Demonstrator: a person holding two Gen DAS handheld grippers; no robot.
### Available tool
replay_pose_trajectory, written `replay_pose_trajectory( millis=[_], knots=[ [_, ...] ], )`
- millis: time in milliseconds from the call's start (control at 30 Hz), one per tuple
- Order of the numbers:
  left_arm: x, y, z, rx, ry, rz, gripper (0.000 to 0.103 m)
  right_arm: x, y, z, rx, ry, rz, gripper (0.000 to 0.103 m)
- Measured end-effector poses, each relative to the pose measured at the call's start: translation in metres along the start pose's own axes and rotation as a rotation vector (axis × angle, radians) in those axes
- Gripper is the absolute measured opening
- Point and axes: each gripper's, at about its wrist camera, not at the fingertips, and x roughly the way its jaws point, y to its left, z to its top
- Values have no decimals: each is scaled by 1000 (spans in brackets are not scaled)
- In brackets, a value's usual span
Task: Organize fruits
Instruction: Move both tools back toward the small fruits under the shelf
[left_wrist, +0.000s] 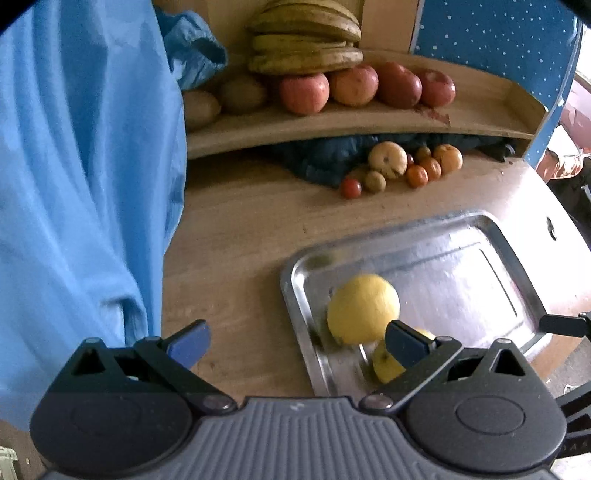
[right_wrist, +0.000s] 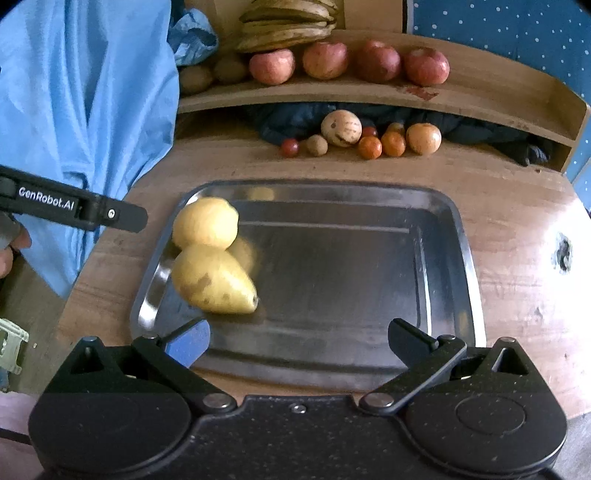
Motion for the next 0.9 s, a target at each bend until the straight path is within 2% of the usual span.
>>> replay_pose_trajectory(
  millis=[533, 900],
  knots=[
    [43, 9, 57, -2, -39, -70, 103, 29, -11, 53, 21, -17, -65, 102],
    [71, 4, 91, -49, -58, -133, 103, 39, -14, 84, 24, -93, -143, 102]
  ],
)
